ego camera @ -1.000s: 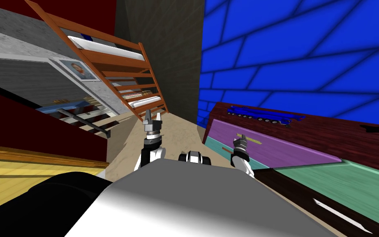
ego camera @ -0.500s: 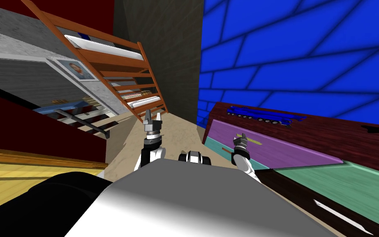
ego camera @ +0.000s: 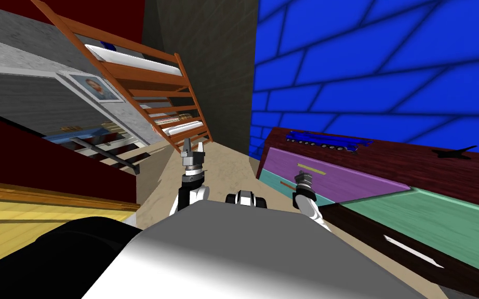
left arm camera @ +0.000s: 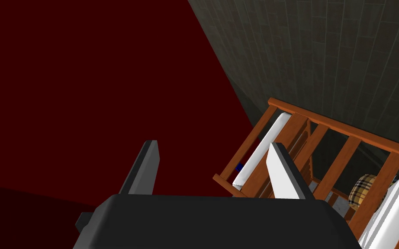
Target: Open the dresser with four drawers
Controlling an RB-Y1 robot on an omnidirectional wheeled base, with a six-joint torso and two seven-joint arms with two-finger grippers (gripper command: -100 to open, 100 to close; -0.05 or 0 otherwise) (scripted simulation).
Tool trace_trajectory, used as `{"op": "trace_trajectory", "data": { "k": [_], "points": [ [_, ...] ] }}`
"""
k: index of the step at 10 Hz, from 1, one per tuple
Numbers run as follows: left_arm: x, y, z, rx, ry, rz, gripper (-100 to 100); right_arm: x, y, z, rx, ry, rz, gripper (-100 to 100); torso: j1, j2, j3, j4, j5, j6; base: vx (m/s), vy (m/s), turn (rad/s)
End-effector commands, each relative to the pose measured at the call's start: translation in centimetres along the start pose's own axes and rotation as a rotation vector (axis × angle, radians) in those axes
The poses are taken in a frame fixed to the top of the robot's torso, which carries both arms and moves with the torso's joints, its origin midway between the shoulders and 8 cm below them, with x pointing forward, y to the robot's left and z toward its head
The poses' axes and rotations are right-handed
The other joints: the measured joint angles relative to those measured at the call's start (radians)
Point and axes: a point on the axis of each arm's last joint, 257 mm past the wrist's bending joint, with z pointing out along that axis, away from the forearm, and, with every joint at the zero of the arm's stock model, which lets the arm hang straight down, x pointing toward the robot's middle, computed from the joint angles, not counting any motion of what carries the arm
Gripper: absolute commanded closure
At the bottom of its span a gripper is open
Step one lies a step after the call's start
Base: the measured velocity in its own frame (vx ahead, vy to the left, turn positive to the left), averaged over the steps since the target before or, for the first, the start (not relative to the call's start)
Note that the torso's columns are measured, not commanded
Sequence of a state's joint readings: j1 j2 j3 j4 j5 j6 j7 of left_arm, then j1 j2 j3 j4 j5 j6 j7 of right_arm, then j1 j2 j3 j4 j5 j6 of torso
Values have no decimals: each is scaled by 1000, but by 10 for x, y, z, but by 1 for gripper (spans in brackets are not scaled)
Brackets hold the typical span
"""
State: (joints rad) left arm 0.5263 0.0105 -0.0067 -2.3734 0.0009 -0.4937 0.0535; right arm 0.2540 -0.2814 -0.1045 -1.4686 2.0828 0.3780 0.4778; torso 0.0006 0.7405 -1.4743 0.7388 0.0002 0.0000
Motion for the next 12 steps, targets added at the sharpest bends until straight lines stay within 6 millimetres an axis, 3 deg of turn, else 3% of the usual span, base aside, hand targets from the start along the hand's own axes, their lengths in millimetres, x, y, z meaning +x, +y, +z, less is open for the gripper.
{"op": "trace_trajectory", "data": {
  "k": [1,2,8,9,12],
  "points": [
    [0,0,0,0,0,0,0,-1,0,0,-1,-4,0,100,0,-3,-2,-1,0,0,-78,50,-13],
    [0,0,0,0,0,0,0,0,1,1,-3,-1,1,-100,-3,-8,-5,-2,-1,0,62,-21,35],
    [0,0,0,0,0,1,0,3,1,3,-3,5,2,-100,3,3,2,1,1,0,119,-63,23],
    [0,0,0,0,0,0,0,2,1,3,-3,5,2,100,3,5,3,1,1,0,10,-4,1],
    [0,0,0,0,0,0,0,-1,1,1,-10,-8,3,100,3,4,2,1,1,0,-141,83,-43]
  ]
}}
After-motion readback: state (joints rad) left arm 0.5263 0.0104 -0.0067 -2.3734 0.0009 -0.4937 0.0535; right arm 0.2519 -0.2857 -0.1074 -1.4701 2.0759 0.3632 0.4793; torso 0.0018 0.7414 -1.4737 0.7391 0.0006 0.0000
